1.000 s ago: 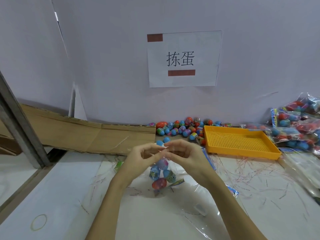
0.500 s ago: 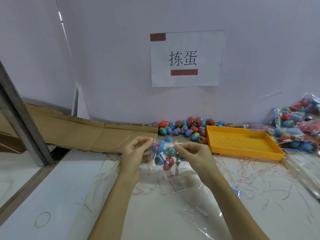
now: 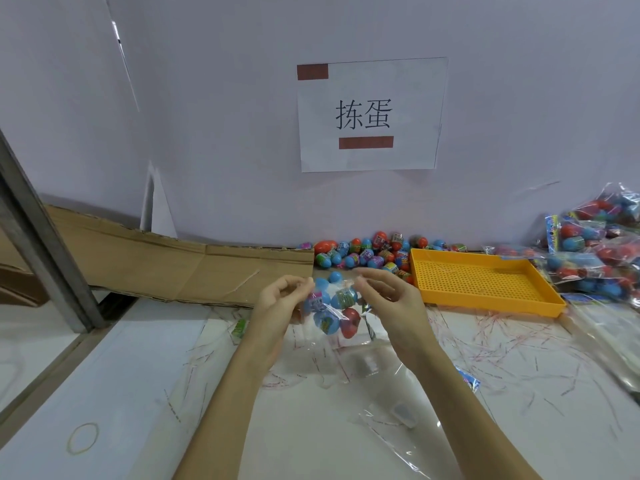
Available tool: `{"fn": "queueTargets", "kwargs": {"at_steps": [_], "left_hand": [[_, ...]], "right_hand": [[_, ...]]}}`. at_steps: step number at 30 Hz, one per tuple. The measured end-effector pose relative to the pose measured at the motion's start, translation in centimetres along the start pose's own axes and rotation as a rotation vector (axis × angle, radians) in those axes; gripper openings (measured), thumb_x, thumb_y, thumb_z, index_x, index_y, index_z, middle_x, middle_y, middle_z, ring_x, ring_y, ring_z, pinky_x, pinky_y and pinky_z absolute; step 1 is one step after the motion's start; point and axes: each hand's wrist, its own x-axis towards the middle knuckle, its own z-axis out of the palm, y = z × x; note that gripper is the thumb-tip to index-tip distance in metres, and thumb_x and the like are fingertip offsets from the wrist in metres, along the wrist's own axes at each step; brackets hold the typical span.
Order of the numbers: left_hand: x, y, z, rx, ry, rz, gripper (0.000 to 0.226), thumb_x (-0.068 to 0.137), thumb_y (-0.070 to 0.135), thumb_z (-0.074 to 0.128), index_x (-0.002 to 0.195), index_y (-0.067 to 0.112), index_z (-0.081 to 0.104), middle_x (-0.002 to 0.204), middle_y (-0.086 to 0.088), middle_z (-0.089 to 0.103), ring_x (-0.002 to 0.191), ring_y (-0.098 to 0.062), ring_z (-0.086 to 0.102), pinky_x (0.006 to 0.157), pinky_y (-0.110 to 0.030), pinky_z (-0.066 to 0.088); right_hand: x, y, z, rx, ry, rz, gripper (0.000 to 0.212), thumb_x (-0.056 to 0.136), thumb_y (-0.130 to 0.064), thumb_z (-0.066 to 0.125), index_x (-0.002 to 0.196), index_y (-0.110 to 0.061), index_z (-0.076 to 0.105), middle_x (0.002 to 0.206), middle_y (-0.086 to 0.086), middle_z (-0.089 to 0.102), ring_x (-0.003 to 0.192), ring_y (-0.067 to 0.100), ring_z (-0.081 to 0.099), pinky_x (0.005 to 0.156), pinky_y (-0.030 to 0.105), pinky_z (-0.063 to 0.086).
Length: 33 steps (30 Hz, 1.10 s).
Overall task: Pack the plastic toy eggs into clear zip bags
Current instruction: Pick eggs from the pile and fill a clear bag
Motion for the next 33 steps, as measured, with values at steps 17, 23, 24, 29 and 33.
{"fn": "queueTargets", "kwargs": {"at_steps": [17,23,24,29,33], "left_hand": [[-0.5,0.5,0.1,0.275,-0.085,0.191,0.014,0.093,0.033,0.074,0.105,0.027,0.08,0.106,0.007,0.075,0.093,-0.006,0.069,0.072,-0.021,0.051],[-0.1,0.1,0.0,0.077,0.036,0.116,0.007,0.093,0.016,0.075,0.094,0.023,0.077,0.089,-0.002,0.078,0.074,-0.015,0.073,0.062,-0.032,0.058],[0.1,-0.1,0.1,0.025,0.101,0.098,0.004,0.094,0.017,0.075,0.096,0.019,0.075,0.088,-0.002,0.079,0.073,-0.019,0.075,0.063,-0.036,0.058],[0.5,-0.5,-0.3,-0.073,0.246,0.075,0.009,0.095,0.015,0.074,0.099,0.01,0.068,0.082,-0.005,0.078,0.069,-0.027,0.077,0.057,-0.035,0.06],[0.5,-0.5,-0.2,-0.053,0.222,-0.005,0.006,0.097,0.007,0.068,0.098,0.004,0.063,0.088,-0.014,0.078,0.071,-0.029,0.078,0.063,-0.039,0.063]], "right_hand": [[-0.2,-0.6,-1.6,-0.085,-0.387,0.168,0.012,0.094,-0.025,0.071,0.103,-0.025,0.08,0.097,0.007,0.075,0.083,0.023,0.068,0.076,0.029,0.06],[0.1,-0.7,-0.8,0.07,-0.071,0.043,0.029,0.095,-0.034,0.067,0.124,-0.028,0.067,0.093,-0.004,0.077,0.09,0.013,0.074,0.072,0.023,0.059],[0.1,-0.7,-0.7,0.104,-0.1,0.088,0.04,0.092,-0.042,0.064,0.128,-0.023,0.065,0.099,-0.002,0.077,0.092,0.015,0.075,0.072,0.023,0.059],[-0.3,-0.8,-0.1,0.112,-0.239,0.277,0.057,0.086,-0.063,0.056,0.118,-0.018,0.068,0.101,0.005,0.079,0.091,0.023,0.077,0.07,0.028,0.061],[-0.3,-1.2,0.4,0.163,-0.211,0.288,0.055,0.093,-0.065,0.048,0.11,-0.017,0.07,0.101,0.009,0.079,0.09,0.025,0.077,0.066,0.028,0.061]]}}
